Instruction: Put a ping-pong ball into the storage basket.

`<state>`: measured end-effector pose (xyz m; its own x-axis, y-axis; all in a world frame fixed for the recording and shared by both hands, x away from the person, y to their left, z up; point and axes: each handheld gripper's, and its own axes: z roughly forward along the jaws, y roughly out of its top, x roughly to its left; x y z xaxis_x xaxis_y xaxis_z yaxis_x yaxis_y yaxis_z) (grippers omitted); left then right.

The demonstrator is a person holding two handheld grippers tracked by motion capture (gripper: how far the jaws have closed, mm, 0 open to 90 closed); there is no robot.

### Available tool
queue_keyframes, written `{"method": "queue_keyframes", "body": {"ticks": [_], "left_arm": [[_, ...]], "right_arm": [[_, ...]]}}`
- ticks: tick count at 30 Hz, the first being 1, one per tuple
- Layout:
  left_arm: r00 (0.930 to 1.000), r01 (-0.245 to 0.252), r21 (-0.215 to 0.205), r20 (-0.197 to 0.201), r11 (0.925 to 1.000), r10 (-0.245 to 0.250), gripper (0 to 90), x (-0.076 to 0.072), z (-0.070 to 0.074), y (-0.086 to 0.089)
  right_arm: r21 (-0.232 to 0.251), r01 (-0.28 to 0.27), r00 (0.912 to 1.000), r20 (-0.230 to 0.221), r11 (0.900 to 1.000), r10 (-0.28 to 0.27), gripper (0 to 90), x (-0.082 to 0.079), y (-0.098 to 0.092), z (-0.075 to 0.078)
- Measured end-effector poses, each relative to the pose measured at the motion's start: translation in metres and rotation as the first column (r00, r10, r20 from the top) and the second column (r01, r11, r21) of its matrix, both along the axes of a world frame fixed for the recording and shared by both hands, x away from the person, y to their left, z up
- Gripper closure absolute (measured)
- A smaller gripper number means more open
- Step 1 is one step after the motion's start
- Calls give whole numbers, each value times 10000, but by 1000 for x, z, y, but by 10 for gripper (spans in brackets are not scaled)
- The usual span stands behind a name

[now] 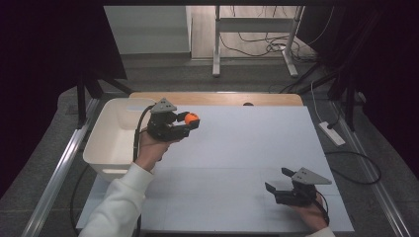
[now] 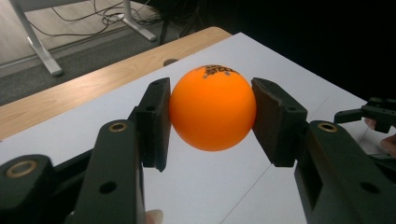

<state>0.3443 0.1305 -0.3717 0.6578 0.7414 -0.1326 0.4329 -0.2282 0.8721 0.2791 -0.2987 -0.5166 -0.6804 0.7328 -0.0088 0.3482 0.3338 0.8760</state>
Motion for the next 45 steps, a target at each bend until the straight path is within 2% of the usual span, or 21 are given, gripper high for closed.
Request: {"method": "queue_keyframes", "body": {"ticks": [10, 23, 31, 38, 40, 45], "left_arm": [[9997, -228, -9, 126, 9997, 228, 507, -2, 7, 13], [9962, -798, 55, 363, 9968, 795, 507, -6, 17, 31], [9934, -1060, 127, 464, 9943, 1053, 505, -10, 20, 39], [9875, -1495, 146, 521, 9887, 1486, 506, -17, 24, 55], [9816, -1838, 95, 537, 9829, 1831, 506, -18, 25, 65], [9749, -2174, 60, 513, 9761, 2168, 505, -18, 26, 77]], "right_arm": [[83, 56, 10000, -70, 9999, -56, 143, 2, -1, 0], [231, 41, 9999, -93, 9997, -39, 144, 2, -4, 0], [87, 112, 9999, -79, 9999, -111, 144, -1, -4, 0], [29, 157, 9998, -93, 9999, -156, 144, -1, -4, 0], [27, 148, 9998, -99, 9999, -148, 143, -1, -3, -1], [-5, 155, 9998, -96, 9999, -155, 144, 0, -3, -1]]}}
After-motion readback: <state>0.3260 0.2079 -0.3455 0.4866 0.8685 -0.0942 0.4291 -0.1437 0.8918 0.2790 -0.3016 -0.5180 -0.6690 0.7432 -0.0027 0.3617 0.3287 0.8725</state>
